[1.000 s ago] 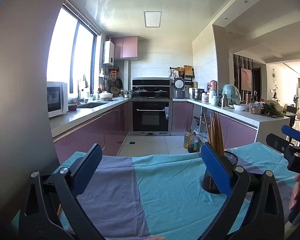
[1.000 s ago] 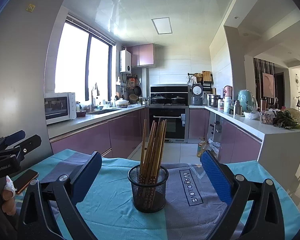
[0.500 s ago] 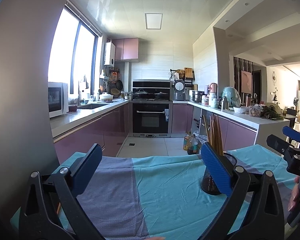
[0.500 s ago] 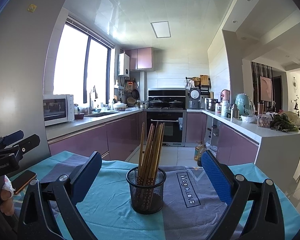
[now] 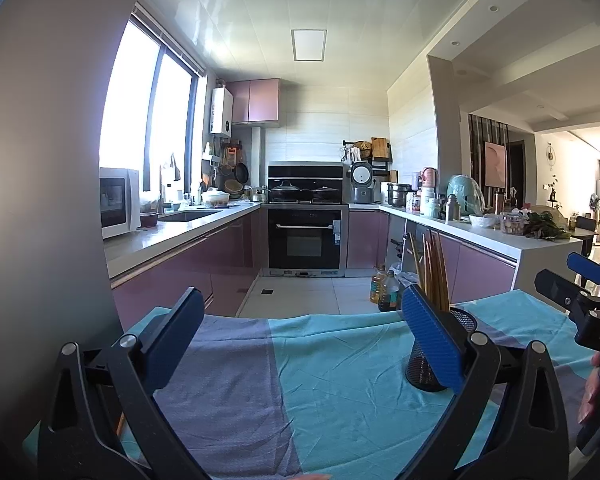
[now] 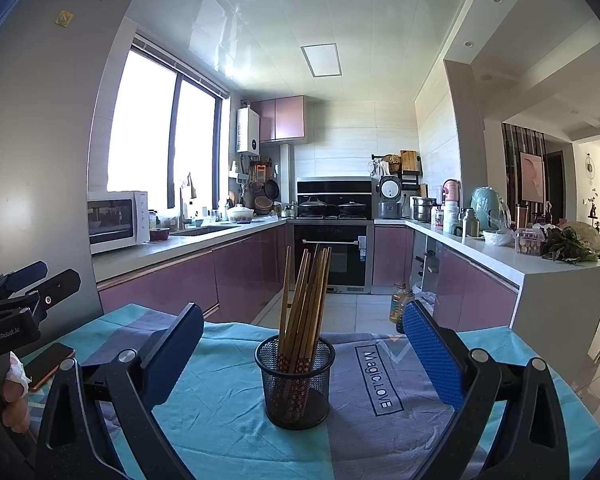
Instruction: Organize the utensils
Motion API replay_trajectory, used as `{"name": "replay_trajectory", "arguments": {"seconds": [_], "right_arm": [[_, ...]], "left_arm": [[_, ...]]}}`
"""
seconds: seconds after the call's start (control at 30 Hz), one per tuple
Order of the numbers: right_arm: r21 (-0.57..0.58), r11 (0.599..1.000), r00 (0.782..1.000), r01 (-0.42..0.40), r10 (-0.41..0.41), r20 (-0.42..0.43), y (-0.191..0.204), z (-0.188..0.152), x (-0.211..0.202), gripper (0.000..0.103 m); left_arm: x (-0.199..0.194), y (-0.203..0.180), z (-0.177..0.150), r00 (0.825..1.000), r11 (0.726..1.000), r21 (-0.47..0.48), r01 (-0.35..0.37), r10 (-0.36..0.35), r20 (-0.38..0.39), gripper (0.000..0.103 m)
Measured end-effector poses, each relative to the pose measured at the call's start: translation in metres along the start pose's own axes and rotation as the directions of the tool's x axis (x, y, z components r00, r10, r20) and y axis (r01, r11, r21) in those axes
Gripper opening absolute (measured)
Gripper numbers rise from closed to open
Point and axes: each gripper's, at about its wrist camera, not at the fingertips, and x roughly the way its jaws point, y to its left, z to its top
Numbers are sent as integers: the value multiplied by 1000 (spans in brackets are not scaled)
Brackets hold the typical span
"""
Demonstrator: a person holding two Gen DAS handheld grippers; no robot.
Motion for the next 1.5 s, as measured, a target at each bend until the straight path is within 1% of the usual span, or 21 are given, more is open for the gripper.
{"name": "replay_trajectory", "arguments": {"seconds": [1.5], "right_arm": [[7, 1000, 1000, 2, -2, -4, -6, -1, 0, 97]], "left_arm": [[1, -4, 0, 1000, 1000, 8, -4, 4, -8, 97]]}}
